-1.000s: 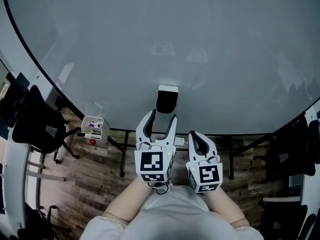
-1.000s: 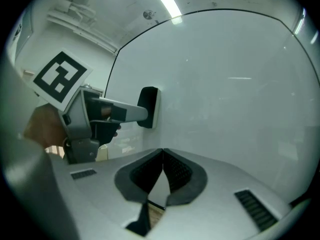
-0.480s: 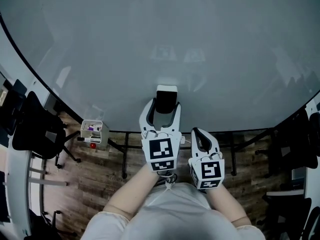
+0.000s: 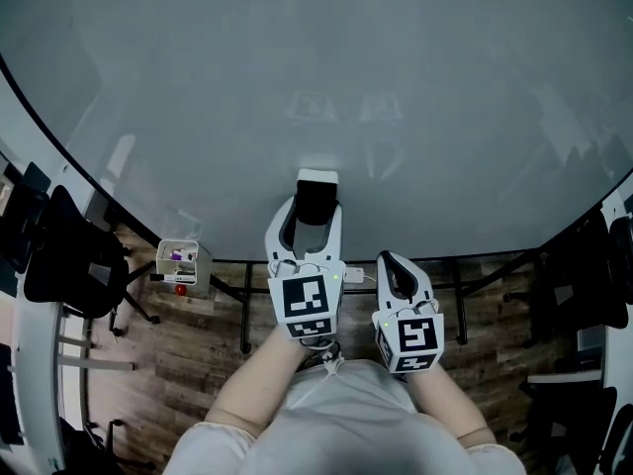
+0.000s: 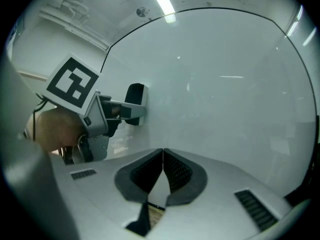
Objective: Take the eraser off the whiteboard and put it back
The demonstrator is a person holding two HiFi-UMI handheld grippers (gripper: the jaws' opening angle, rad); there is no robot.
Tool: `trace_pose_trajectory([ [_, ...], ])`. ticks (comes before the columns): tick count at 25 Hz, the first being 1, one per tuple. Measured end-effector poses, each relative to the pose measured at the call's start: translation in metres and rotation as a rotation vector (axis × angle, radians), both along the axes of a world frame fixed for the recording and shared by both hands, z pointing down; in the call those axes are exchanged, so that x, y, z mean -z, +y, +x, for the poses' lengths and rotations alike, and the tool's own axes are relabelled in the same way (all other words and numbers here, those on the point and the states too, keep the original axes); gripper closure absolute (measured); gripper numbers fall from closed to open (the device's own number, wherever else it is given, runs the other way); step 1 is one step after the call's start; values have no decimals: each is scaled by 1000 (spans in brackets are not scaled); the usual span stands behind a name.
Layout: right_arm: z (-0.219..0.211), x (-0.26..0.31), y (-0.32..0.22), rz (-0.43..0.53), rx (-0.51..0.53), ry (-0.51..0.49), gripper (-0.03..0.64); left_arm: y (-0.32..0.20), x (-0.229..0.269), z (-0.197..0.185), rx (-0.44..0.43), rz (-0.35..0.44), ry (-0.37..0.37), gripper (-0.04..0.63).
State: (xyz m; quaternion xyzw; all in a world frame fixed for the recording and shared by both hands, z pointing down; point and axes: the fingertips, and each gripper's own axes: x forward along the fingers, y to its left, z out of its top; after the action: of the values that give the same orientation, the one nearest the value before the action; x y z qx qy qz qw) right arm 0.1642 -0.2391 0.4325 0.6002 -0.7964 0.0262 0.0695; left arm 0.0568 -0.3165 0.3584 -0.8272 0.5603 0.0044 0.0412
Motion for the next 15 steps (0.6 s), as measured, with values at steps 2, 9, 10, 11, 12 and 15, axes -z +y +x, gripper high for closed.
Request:
trace_pose_trajectory([
  [2, 1, 1, 1, 0, 6, -2, 589, 1, 0, 0, -5, -4, -8, 341],
  [9, 0, 3, 13, -5, 37, 0, 589, 18, -2, -1, 38, 12, -5, 345],
  [10, 1, 2, 15, -7, 38, -1, 589, 22, -1, -1, 37, 19, -8, 347],
  [11, 2, 1, 17, -9, 38, -2, 589, 27, -1, 0, 33, 24, -9, 345],
  [12, 3, 0, 19, -12, 37, -3, 589, 32, -2, 1, 26, 27, -8, 345],
  [15, 6, -3, 26, -20, 38, -5, 589, 49, -7, 0, 14, 19, 0, 345],
])
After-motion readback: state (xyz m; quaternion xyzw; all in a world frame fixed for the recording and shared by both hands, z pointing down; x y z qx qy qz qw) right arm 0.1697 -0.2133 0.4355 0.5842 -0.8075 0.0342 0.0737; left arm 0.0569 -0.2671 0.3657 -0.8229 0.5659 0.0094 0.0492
